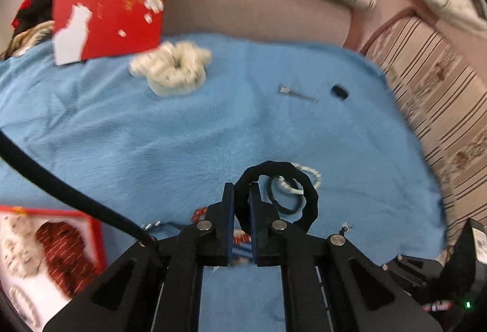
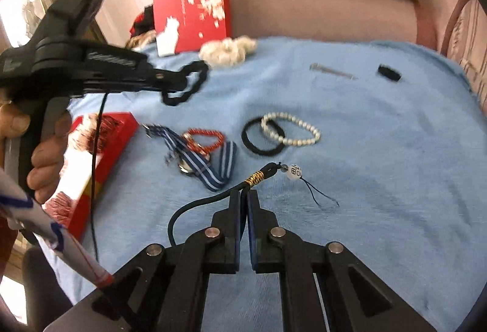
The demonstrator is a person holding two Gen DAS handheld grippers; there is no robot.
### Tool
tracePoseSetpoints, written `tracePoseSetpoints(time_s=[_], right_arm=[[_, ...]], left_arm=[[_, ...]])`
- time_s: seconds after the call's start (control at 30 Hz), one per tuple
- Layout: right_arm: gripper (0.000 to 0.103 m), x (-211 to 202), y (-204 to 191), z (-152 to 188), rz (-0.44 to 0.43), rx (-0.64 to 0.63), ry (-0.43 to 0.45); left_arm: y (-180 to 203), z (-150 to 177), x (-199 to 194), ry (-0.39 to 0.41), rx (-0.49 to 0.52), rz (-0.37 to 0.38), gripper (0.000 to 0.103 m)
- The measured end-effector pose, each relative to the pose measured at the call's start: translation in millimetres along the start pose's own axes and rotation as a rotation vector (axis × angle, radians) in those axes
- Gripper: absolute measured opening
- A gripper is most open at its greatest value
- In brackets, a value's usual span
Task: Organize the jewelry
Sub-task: 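Carry the black hair tie and black cord into the tray and release both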
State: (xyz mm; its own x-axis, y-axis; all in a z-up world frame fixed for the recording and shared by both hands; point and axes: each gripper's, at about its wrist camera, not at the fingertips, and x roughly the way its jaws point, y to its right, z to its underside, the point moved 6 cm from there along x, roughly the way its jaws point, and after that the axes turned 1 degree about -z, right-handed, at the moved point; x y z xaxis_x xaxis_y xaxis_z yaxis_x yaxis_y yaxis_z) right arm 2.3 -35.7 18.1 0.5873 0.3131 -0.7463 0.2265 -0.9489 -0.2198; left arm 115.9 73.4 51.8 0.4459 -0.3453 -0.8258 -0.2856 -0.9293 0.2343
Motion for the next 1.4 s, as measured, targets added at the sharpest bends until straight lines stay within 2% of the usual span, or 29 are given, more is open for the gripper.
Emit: tracePoseSetpoints(time_s=[0.17, 0.3, 0.5, 0.67, 0.77, 0.87, 1.13, 1.4], right_arm=[[0.005, -30.8, -18.4, -3.8, 0.004, -0.032, 0.036], [0.005, -50.4, -45.6, -9.2, -0.012, -0.066, 0.064], [0.005, -60.7, -96.7, -14.4, -0.082, -0.122, 0.079], [0.005, -52.7, -146.2, -14.8, -0.133, -0.176, 0.061], [0.005, -40.9, -178.3, -16.6, -0.162, -0.213, 0.04], [0.005, -26.6, -205.6, -18.3, -0.185, -0.238, 0.017], [0.005, 24.4, -249.9, -28.4, -0.212, -0.209, -0.058], [0.005, 88.5, -259.6, -27.0, -0.16, -0.196, -0.152]], left_arm=[[-14.6, 15.7, -63.6, 0.074, -0.041, 0.002, 0.008], [-42.5, 34.5, -113.0, 0.125, -0.078, -0.025, 0.008], [-117.6, 92.5, -170.5, 0.156, -0.187, -0.142, 0.008], [-182.7, 144.6, -190.5, 0.139, -0.312, -0.216, 0.008], [-219.4, 162.3, -195.9, 0.134, -0.394, -0.23, 0.008], [-245.4, 164.8, -200.1, 0.148, -0.438, -0.246, 0.008], [-297.2, 130.3, -174.7, 0.144, -0.478, -0.278, 0.008], [-336.0, 106.8, -120.5, 0.059, -0.487, -0.308, 0.008]])
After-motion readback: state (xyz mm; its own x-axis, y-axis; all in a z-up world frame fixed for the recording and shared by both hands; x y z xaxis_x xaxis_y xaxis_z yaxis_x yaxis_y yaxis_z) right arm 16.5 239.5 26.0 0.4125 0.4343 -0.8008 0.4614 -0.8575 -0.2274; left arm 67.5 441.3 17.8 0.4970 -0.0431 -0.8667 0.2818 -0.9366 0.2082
